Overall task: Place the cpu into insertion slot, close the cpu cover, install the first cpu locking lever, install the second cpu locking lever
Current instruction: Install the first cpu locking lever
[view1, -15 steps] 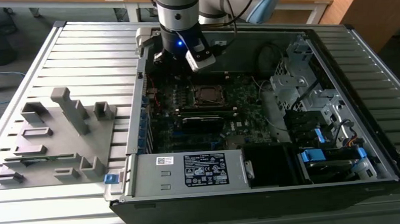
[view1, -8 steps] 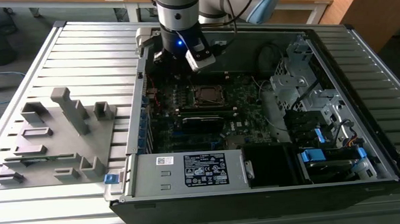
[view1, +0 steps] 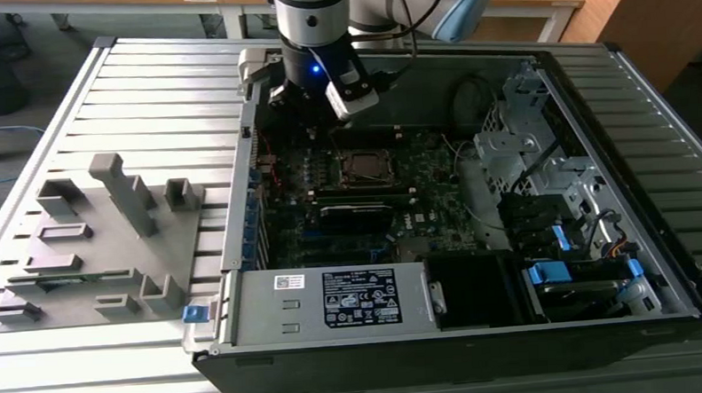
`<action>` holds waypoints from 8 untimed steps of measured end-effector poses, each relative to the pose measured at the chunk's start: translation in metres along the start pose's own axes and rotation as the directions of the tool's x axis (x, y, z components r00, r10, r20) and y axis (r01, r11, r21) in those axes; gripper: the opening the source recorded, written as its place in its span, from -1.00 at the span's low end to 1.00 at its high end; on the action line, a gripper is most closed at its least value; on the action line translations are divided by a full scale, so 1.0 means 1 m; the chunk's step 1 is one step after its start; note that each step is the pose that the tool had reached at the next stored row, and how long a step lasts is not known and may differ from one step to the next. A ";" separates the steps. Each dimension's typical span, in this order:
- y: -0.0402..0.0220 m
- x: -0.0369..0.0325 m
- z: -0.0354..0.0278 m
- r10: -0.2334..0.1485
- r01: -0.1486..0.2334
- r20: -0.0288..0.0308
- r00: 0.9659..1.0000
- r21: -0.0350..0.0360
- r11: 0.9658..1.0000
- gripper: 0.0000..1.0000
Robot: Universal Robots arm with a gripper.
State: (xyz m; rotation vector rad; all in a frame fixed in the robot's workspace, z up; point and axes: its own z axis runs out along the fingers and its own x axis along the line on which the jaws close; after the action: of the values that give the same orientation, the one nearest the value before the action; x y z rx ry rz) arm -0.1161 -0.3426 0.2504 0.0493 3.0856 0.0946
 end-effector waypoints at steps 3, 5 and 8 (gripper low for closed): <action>0.0000 0.0000 -0.0001 0.000 0.000 0.000 1.000 0.000 1.000 -0.79; 0.0000 0.0000 -0.0001 0.000 0.000 -0.003 1.000 0.000 1.000 -0.79; 0.0000 -0.0002 0.0000 0.002 -0.002 -0.026 1.000 0.001 1.000 -0.79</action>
State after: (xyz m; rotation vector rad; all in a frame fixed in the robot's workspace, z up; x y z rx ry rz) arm -0.1159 -0.3427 0.2505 0.0510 3.1121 0.0939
